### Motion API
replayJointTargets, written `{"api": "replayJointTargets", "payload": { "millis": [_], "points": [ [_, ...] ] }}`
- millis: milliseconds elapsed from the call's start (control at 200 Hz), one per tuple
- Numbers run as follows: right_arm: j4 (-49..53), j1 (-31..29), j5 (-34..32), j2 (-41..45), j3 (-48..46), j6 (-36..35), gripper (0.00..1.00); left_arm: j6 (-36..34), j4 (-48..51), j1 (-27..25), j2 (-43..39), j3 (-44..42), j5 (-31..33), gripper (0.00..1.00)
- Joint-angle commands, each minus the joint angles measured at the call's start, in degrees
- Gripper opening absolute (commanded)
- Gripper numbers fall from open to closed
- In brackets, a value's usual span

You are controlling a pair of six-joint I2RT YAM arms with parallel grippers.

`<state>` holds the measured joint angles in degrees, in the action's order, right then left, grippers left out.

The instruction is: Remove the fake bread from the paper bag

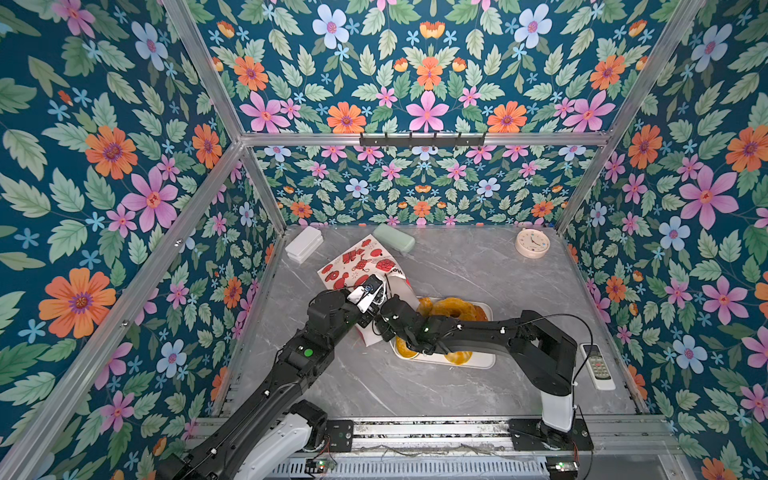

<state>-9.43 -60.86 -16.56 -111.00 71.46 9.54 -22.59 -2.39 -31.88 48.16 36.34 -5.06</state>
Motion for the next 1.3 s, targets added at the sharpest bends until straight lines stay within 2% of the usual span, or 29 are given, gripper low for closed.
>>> {"api": "replayJointTargets", "payload": {
  "millis": [0,140,525,680,765,940,1130,1295],
  "points": [
    [-7.5,0.0,-1.9,1.2,-0.2,0.9,0.41,0.9,3.1,0.0,0.3,-0.5,-1.1,0.0],
    [-7.2,-0.1,-1.5,2.0,-0.2,1.1,0.42,1.1,3.0,0.0,0.3,-0.7,-1.2,0.0],
    [-0.8,0.0,0.3,-3.2,7.4,-0.2,0.43,1.5,2.7,-0.1,0.1,-1.0,-2.1,0.0],
    [-0.5,0.0,1.9,-3.6,7.9,-0.4,0.37,1.6,2.7,0.0,-0.1,-1.3,-1.9,0.0],
    [-0.3,0.0,3.0,-3.7,7.8,-0.7,0.27,1.6,2.7,0.0,-0.3,-1.4,-1.6,0.0],
    [-0.6,0.0,3.5,-3.0,6.9,-0.9,0.19,1.5,2.8,0.0,-0.4,-1.4,-1.1,0.0],
    [-0.4,0.0,3.3,-0.5,5.0,-1.6,0.13,1.8,2.7,0.0,-0.2,-1.3,0.1,0.0],
    [4.7,0.0,3.7,3.2,4.2,-2.1,0.11,1.8,2.7,0.0,0.0,-1.2,2.8,0.0]
  ]
}}
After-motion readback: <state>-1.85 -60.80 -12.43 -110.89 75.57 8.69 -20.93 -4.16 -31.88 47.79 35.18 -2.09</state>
